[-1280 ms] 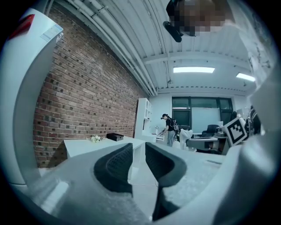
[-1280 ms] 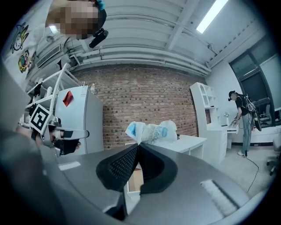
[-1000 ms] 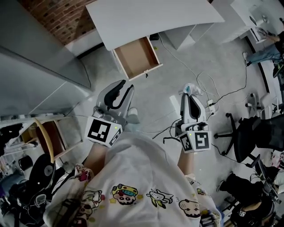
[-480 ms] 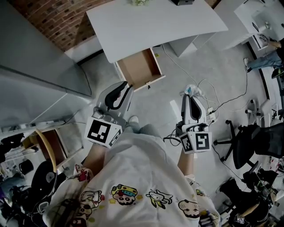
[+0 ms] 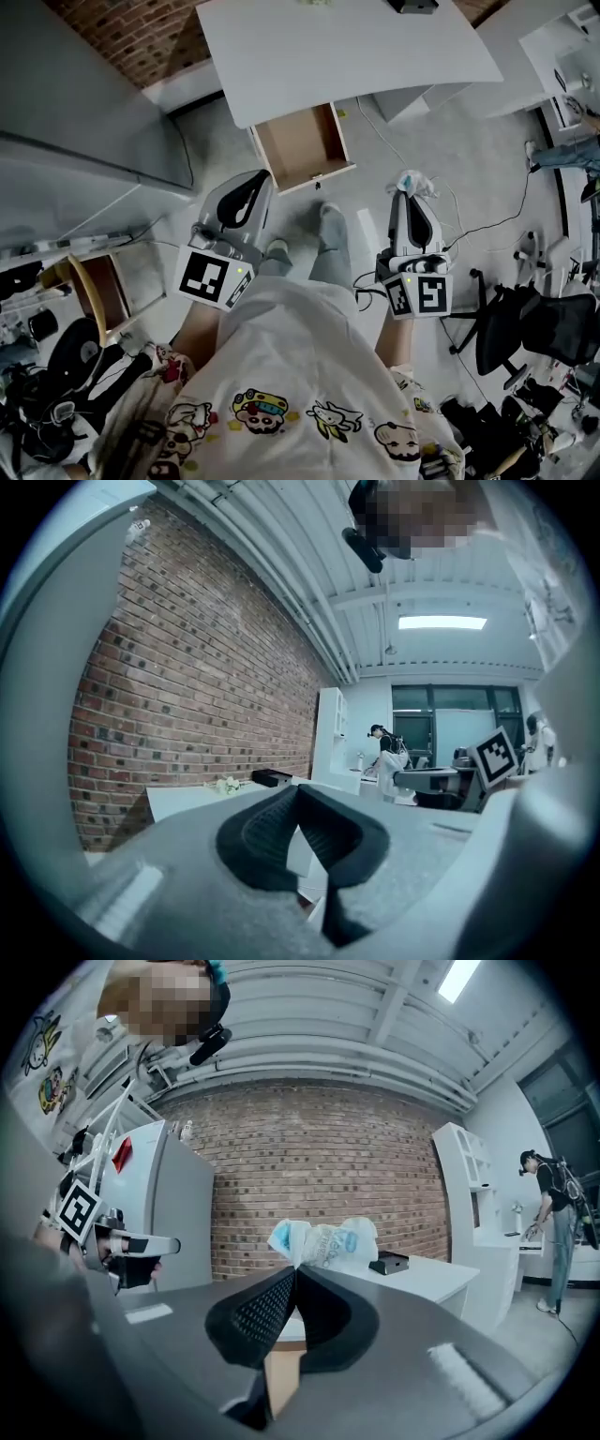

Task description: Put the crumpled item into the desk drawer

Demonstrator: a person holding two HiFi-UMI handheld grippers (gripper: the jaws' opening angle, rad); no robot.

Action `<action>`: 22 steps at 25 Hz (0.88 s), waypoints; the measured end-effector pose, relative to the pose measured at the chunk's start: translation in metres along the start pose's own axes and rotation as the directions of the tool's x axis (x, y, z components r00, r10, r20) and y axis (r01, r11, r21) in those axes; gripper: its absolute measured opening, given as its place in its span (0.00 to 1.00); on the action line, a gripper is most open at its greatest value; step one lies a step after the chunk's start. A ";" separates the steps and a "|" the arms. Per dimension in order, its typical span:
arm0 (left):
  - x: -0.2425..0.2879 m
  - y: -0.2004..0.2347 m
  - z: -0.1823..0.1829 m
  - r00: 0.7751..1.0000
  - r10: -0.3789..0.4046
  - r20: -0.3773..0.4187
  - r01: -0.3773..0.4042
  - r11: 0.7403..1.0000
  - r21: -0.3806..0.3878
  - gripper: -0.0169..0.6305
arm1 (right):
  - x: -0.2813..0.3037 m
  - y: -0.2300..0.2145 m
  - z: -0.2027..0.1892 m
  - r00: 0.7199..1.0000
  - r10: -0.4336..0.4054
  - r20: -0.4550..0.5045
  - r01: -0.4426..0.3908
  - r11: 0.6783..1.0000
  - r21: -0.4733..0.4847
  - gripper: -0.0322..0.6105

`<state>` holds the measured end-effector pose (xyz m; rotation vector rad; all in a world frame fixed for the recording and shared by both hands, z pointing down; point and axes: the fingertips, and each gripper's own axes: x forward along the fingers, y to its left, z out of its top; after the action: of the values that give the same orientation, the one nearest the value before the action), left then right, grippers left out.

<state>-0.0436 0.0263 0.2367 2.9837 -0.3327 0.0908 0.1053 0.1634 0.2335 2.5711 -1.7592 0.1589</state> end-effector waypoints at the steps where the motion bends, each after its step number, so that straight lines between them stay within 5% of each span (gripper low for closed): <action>1: 0.005 0.003 0.000 1.000 0.022 0.003 -0.022 1.000 -0.004 0.02 | 0.008 -0.005 0.000 1.000 0.018 -0.001 -0.018 1.000 -0.001 0.07; 11: 0.076 0.040 0.014 0.958 0.281 0.047 -0.280 0.959 -0.039 0.02 | 0.124 -0.048 0.006 0.952 0.305 -0.032 -0.306 0.952 -0.015 0.07; 17: 0.109 0.030 0.015 0.911 0.409 0.059 -0.406 0.912 -0.053 0.02 | 0.161 -0.073 0.016 0.889 0.456 -0.037 -0.457 0.888 -0.044 0.07; 22: 0.113 0.023 0.007 0.850 0.523 0.057 -0.518 0.851 -0.082 0.02 | 0.183 -0.077 0.012 0.818 0.572 -0.061 -0.574 0.817 -0.052 0.07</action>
<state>0.0616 -0.0208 0.2416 2.7487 -1.1278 0.0180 0.2439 0.0206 0.2423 1.8879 -2.4173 0.1552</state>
